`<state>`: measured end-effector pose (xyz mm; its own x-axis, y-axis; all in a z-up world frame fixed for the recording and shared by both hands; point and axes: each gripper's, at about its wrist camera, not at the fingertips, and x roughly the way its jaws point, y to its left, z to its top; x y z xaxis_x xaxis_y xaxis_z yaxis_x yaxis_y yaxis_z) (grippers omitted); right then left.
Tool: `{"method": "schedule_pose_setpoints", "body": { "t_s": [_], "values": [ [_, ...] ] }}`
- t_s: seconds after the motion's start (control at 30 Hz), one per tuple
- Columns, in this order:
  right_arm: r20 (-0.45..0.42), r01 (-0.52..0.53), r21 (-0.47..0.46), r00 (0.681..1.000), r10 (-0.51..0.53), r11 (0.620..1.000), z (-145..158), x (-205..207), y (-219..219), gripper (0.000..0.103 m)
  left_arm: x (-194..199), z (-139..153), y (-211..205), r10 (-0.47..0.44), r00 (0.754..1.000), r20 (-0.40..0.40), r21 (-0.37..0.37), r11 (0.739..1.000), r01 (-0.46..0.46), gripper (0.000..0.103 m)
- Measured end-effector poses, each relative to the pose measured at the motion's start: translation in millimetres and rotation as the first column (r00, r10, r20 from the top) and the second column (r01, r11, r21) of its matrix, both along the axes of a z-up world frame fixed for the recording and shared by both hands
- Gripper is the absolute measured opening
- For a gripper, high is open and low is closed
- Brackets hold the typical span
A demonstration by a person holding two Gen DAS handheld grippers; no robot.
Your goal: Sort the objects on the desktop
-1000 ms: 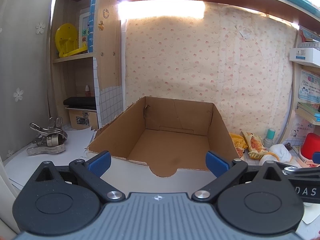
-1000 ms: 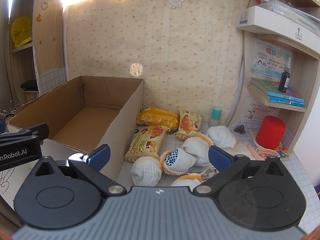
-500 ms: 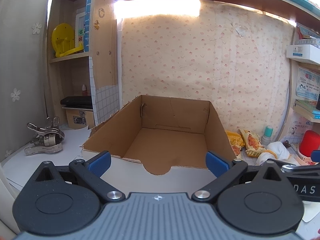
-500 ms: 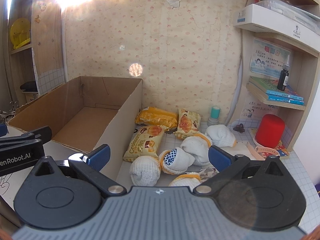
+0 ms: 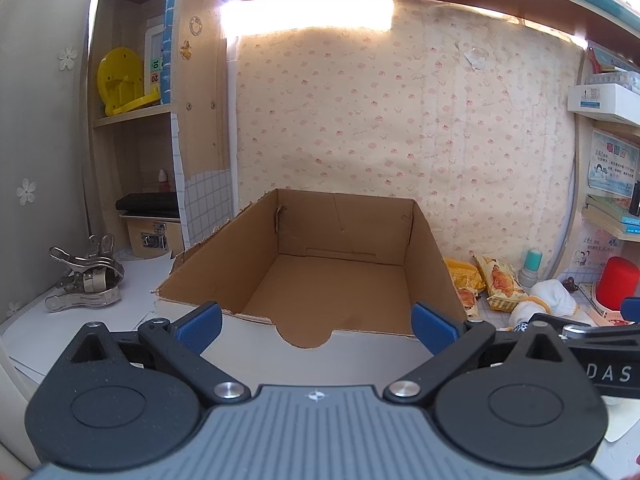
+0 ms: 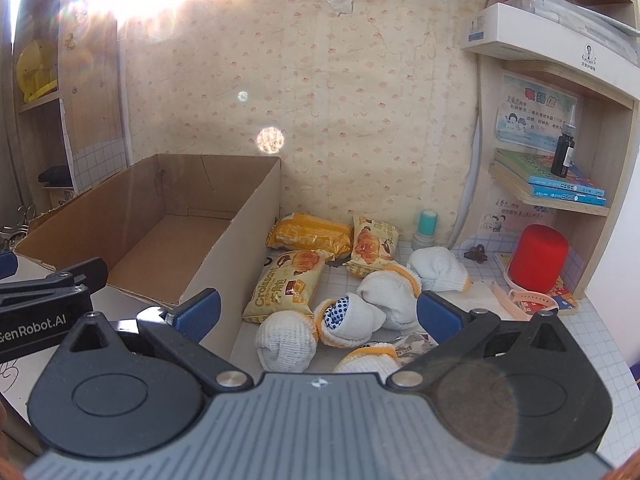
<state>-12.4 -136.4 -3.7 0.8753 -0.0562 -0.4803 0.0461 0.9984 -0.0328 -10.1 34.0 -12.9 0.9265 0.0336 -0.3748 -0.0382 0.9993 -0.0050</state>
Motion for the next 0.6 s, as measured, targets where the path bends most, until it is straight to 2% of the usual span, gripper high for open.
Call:
{"method": "schedule_pose_setpoints", "body": {
  "t_s": [0.27,0.43,0.6],
  "values": [
    [0.000,0.012,0.009,1.000,-0.012,1.000,-0.7,0.0,-5.2,0.101,0.3,-0.6,-2.5,-0.002,1.000,-0.001,0.000,1.000,0.002,0.103],
    [0.008,0.023,0.018,1.000,-0.024,1.000,-1.0,-1.2,-12.9,0.101,-2.0,-0.8,-5.5,-0.030,1.000,0.003,-0.026,0.999,0.030,0.103],
    [0.063,0.036,0.056,0.997,-0.040,0.998,-0.2,-10.1,-31.1,0.101,-14.6,0.2,-15.1,-0.063,0.996,0.058,-0.037,0.997,0.065,0.103]
  ]
}}
